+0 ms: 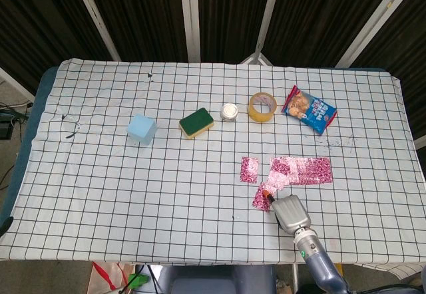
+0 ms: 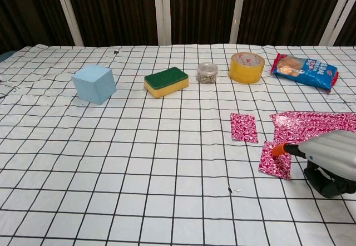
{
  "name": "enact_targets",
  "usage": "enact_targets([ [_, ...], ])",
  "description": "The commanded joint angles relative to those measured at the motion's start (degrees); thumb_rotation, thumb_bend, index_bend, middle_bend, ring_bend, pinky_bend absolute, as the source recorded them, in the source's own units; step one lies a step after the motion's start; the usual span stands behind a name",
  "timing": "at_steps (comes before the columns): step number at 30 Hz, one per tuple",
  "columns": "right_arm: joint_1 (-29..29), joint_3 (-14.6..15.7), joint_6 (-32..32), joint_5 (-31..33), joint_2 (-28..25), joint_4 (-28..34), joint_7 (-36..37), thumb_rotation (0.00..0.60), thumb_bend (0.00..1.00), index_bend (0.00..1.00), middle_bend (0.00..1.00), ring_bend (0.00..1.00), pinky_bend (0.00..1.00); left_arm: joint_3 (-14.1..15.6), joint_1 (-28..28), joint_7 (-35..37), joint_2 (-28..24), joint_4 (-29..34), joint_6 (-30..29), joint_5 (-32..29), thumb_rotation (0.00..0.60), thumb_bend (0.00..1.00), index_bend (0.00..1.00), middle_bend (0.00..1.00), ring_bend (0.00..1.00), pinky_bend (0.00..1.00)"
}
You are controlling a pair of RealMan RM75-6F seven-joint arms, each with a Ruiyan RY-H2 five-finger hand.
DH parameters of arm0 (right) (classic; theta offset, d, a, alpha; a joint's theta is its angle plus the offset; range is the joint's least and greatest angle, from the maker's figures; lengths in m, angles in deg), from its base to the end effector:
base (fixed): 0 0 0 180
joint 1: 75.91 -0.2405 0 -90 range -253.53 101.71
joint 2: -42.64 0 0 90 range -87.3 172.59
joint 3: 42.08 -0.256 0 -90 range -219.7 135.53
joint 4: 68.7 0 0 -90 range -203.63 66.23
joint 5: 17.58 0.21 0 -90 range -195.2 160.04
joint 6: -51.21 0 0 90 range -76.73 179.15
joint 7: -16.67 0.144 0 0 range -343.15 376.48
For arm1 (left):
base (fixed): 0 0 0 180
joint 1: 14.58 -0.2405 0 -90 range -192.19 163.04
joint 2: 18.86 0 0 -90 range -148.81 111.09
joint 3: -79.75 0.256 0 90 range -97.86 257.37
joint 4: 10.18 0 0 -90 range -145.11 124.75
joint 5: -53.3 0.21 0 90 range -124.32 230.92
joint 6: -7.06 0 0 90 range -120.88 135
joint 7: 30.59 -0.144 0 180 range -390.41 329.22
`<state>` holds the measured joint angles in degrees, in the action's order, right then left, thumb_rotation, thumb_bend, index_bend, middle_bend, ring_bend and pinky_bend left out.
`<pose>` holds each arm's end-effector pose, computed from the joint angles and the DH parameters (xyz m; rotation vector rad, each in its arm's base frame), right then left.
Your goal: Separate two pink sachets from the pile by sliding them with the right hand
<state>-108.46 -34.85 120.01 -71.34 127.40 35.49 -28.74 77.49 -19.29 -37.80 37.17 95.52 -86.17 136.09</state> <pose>-0.2082 -0.2195 -0.0188 1.9539 -0.9394 0.4536 -0.3009 0.1261 0.2023 -1.1928 -0.8999 -0.7884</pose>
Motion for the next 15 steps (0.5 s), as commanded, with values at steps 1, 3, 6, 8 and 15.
enact_targets([
  [1,0.6,0.9,0.1,-0.9,-0.5,0.8,-0.3,0.600,0.79,0.18,0.80,0.73,0.50,-0.1,0.0,0.1,0.0,0.0,-0.1,-0.1,0.600,0.32,0.16,0.00,0.00,0.10],
  [3,0.9,1.4,0.4,-1.7,-0.7,1.2,-0.5,0.600,0.79,0.18,0.80,0.73,0.50,-0.1,-0.1,0.2,-0.1,0.0,-0.1,-0.1,0.600,0.32,0.16,0.00,0.00,0.10],
  [6,1.5,2.1,1.1,-3.3,-1.0,2.1,-0.6,0.600,0.79,0.18,0.80,0.73,0.50,0.0,0.0,0.3,-0.1,-0.1,0.0,0.0,0.600,0.32,0.16,0.00,0.00,0.10],
  [8,1.9,2.5,1.7,-4.4,-1.3,2.8,-0.7,0.600,0.78,0.18,0.80,0.73,0.50,0.0,0.0,0.2,-0.1,-0.1,0.0,0.0,0.600,0.32,0.16,0.00,0.00,0.10],
  [15,3.3,3.6,2.5,-6.2,-2.0,4.0,-1.1,0.600,0.79,0.18,0.80,0.73,0.50,0.0,-0.1,0.2,-0.1,-0.1,0.0,0.0,0.600,0.32,0.16,0.00,0.00,0.10],
])
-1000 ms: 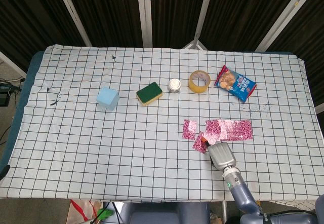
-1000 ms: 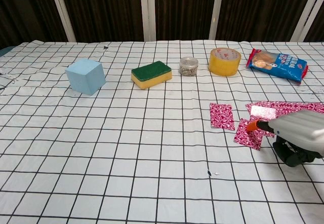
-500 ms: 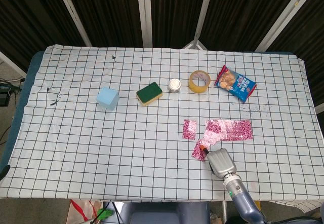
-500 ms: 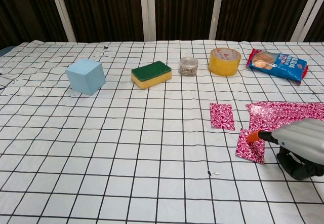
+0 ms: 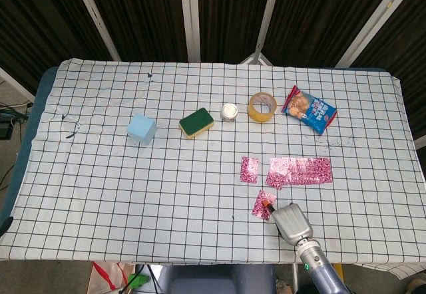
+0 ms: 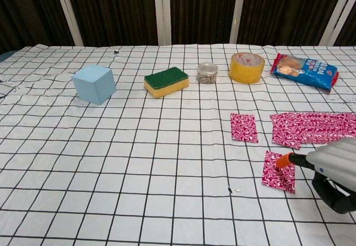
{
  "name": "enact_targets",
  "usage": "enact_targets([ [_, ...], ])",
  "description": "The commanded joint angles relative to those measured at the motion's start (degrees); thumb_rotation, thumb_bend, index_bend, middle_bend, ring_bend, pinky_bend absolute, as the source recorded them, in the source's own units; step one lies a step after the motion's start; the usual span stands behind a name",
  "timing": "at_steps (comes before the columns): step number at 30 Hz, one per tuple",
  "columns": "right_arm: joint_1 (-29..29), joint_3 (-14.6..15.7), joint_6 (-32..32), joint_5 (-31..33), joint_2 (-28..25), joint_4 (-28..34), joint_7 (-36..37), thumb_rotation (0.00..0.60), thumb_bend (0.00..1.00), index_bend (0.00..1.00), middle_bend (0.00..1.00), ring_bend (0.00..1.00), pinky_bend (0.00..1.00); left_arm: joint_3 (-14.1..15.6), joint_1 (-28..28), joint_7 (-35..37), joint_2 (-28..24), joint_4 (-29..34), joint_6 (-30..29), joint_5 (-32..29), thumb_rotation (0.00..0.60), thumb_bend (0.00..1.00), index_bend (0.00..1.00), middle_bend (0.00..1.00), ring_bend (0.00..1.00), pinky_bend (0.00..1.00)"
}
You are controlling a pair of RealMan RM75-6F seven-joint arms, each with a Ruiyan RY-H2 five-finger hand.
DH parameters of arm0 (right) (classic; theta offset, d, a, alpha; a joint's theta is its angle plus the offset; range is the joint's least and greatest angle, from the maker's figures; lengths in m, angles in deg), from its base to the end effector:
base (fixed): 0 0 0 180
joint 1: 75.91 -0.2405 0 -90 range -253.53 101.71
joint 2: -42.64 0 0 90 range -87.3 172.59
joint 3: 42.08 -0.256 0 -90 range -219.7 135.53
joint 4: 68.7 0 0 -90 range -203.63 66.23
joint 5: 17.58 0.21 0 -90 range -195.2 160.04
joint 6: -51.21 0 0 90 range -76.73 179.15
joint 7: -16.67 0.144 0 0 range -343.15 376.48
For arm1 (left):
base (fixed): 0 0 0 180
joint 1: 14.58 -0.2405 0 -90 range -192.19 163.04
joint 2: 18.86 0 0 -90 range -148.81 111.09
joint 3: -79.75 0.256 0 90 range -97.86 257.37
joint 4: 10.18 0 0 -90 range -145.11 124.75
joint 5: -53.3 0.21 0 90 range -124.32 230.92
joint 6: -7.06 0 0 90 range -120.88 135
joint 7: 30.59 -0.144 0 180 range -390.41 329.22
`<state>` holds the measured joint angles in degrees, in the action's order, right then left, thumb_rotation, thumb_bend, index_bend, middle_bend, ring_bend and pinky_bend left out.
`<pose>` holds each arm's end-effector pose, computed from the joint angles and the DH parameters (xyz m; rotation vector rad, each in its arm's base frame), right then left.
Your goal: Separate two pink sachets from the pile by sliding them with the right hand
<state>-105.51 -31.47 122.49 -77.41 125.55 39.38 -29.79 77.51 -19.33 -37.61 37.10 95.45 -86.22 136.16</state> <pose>-0.2056 -0.1940 -0.0095 1.9919 -0.9090 0.4758 -0.3011 0.1258 0.2028 -1.1927 -0.8997 -0.7897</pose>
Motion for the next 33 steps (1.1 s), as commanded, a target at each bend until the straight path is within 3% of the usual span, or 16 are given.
enact_targets([
  [1,0.4,0.3,0.0,-0.2,-0.3,0.2,0.0,0.600,0.79,0.18,0.80,0.73,0.50,0.0,0.0,0.0,0.0,0.0,0.0,-0.1,0.600,0.32,0.16,0.00,0.00,0.10],
  [10,2.0,-1.7,3.2,-5.4,-1.7,0.6,3.6,0.600,0.79,0.18,0.79,0.73,0.50,-0.1,0.0,-0.3,0.1,0.0,-0.1,0.0,0.600,0.32,0.16,0.00,0.00,0.10],
  [13,2.7,-2.6,5.0,-7.5,-3.3,1.1,6.0,0.600,0.79,0.18,0.73,0.71,0.49,-0.1,0.1,-0.4,0.2,0.0,0.0,-0.1,0.600,0.32,0.16,0.00,0.00,0.10],
  [16,3.6,-3.8,6.5,-9.4,-6.0,2.3,10.0,0.600,0.79,0.16,0.55,0.61,0.41,0.0,0.1,-0.6,0.3,0.0,0.0,0.0,0.600,0.32,0.16,0.00,0.00,0.10],
  [18,4.2,-4.7,7.7,-10.5,-8.1,2.8,13.4,0.600,0.78,0.11,0.34,0.46,0.28,0.0,0.1,-0.7,0.3,0.0,0.0,0.2,0.600,0.32,0.16,0.00,0.00,0.10],
  [21,5.4,-5.7,8.8,-10.3,-11.3,2.6,17.3,0.600,0.75,0.04,0.12,0.28,0.16,0.0,0.1,-0.8,0.3,0.1,-0.1,0.2,0.600,0.32,0.16,0.00,0.00,0.10],
  [26,8.1,-7.1,11.7,-10.3,-14.6,-0.3,23.1,0.600,0.65,0.01,0.07,0.21,0.13,0.1,0.0,-0.8,0.4,0.0,-0.2,0.4,0.600,0.32,0.16,0.00,0.00,0.10],
  [33,14.4,-6.7,15.4,-11.8,-17.8,-7.3,38.2,0.600,0.65,0.01,0.06,0.17,0.11,0.2,-0.4,-0.6,0.3,0.0,-0.8,0.6,0.600,0.32,0.16,0.00,0.00,0.10],
])
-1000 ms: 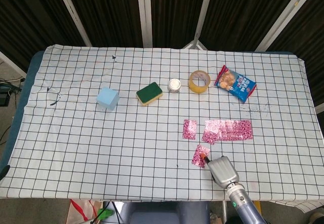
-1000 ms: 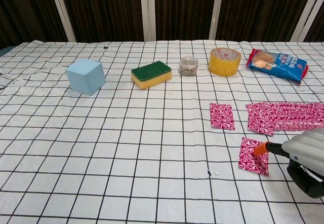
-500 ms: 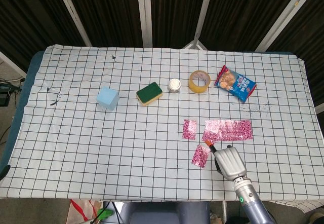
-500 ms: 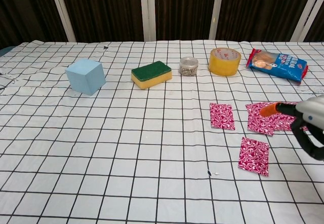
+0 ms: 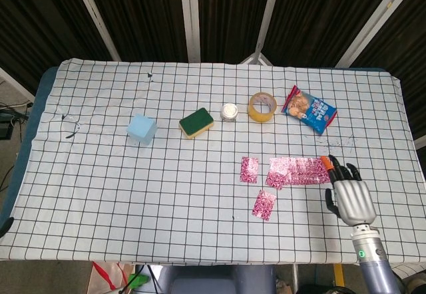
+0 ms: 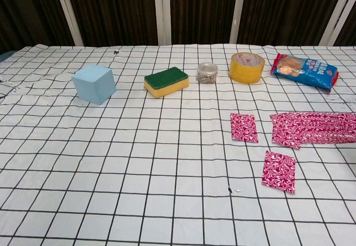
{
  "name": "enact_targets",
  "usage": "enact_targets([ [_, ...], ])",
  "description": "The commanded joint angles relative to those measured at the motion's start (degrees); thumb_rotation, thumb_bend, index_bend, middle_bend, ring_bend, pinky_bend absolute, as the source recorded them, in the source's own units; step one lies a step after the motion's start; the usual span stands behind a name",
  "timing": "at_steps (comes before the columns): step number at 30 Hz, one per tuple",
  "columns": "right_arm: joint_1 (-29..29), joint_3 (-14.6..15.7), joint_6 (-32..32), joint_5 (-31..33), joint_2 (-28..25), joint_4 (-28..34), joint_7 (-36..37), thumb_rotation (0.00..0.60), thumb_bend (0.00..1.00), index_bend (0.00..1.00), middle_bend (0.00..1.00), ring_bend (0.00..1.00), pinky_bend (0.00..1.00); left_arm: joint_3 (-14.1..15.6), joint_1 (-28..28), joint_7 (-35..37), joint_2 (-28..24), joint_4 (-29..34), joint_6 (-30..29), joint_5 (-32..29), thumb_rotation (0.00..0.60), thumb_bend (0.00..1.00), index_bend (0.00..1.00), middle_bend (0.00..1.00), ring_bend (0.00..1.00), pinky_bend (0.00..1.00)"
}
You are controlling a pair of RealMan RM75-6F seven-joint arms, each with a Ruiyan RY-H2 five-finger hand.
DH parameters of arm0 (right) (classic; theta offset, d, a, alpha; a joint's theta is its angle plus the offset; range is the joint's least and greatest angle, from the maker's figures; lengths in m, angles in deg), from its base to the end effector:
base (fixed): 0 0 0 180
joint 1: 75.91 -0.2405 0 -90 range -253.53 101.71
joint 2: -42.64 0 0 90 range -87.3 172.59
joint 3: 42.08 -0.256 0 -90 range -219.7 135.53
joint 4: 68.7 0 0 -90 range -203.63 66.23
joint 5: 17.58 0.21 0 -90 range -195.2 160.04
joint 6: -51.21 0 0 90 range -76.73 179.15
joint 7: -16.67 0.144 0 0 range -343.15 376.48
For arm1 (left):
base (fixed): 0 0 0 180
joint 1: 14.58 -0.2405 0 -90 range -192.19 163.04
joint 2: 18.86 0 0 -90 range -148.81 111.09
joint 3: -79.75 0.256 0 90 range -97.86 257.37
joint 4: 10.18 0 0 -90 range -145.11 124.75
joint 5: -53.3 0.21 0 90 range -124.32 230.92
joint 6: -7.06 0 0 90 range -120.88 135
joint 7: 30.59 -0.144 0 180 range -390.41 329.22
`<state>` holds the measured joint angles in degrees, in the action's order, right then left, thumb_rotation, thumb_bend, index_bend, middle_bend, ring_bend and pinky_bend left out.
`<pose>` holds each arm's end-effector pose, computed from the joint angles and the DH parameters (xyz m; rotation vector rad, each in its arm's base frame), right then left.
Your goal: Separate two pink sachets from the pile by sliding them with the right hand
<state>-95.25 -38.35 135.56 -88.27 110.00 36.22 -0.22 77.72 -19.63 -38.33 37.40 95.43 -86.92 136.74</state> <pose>-0.2589 -0.2181 0.1156 1.4604 -0.9604 0.8129 -0.2999 0.1237 0.2020 -1.1947 -0.8877 -0.7884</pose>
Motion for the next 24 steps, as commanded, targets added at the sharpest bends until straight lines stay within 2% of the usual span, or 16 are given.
enact_targets([
  [1,5.1,0.6,2.4,-1.3,-2.6,-4.7,10.7,0.600,0.65,0.01,0.06,0.16,0.11,0.0,-0.1,0.1,0.0,0.1,-0.2,0.0,0.600,0.32,0.16,0.00,0.00,0.10],
  [6,8.3,2.3,3.6,-2.7,-5.2,-5.1,15.9,0.600,0.65,0.01,0.07,0.15,0.09,0.4,-0.3,0.3,-0.1,0.2,-0.6,1.0,0.600,0.32,0.16,0.00,0.00,0.10],
  [12,11.8,2.7,7.7,-5.4,-6.5,-4.7,16.7,0.600,0.65,0.01,0.06,0.13,0.07,0.4,-0.8,2.0,-0.6,-0.3,-1.3,1.2,0.600,0.32,0.16,0.00,0.00,0.10],
  [24,14.6,0.4,11.1,-8.3,-5.5,-7.7,17.1,0.600,0.65,0.00,0.06,0.12,0.07,0.8,-1.3,5.5,-1.4,-1.4,-2.0,2.8,0.600,0.32,0.16,0.00,0.00,0.10],
])
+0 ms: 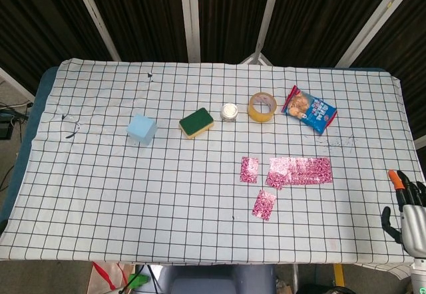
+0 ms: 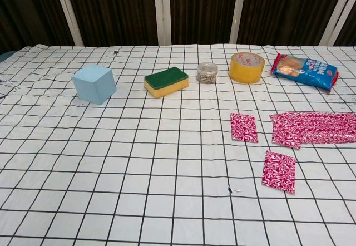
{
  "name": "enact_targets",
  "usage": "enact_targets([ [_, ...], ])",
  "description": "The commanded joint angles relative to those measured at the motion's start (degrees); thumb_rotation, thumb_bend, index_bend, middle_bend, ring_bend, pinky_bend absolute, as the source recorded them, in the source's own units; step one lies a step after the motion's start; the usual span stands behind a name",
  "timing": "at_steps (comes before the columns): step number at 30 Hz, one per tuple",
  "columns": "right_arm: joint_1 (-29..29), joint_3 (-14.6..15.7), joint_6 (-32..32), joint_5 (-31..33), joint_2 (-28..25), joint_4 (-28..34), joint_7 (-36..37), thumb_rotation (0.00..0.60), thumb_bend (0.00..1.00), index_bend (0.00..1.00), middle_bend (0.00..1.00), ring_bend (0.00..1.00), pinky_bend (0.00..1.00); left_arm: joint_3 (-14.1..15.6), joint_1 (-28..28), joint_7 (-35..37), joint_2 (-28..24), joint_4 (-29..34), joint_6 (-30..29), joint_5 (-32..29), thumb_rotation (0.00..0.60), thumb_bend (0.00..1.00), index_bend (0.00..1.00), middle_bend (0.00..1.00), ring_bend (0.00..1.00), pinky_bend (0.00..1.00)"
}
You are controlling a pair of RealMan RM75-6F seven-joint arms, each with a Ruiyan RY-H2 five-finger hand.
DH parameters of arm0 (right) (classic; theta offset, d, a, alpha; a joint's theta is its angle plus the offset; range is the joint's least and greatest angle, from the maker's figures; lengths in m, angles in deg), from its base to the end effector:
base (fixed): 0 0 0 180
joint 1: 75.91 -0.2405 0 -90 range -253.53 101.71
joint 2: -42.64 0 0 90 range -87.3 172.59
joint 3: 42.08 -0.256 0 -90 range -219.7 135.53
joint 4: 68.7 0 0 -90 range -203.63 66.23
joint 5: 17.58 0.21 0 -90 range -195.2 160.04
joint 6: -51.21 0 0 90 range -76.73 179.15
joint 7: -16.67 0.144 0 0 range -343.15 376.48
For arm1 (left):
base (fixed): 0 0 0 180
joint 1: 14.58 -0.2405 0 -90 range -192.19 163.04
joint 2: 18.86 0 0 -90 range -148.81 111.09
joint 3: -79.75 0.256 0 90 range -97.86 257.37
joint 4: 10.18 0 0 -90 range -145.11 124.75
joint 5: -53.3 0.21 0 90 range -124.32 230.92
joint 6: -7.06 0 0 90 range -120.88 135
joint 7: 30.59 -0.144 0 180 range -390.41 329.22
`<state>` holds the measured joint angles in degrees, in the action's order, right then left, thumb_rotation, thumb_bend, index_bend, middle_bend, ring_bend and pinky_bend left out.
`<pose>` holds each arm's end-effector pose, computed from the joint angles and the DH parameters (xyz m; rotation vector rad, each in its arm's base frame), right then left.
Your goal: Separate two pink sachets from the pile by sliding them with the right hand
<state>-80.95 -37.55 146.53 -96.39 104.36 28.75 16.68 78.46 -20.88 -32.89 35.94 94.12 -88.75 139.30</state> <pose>-0.3141 -0.1527 0.1786 1.2340 -0.9346 0.8833 -0.3008 0.1149 0.2117 -1.1897 -0.8954 -0.8486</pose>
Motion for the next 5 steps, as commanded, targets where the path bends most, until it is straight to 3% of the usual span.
enact_targets([
  [1,0.5,-0.6,0.2,-0.3,0.1,-0.2,0.5,0.600,0.65,0.00,0.06,0.12,0.07,0.0,0.0,0.0,0.0,-0.1,-0.2,0.3,0.600,0.32,0.16,0.00,0.00,0.10],
  [5,0.8,-1.5,0.7,-1.1,0.1,-0.5,0.8,0.600,0.65,0.00,0.06,0.12,0.07,-0.1,0.1,-0.2,0.2,-0.1,0.1,0.0,0.600,0.32,0.16,0.00,0.00,0.10],
])
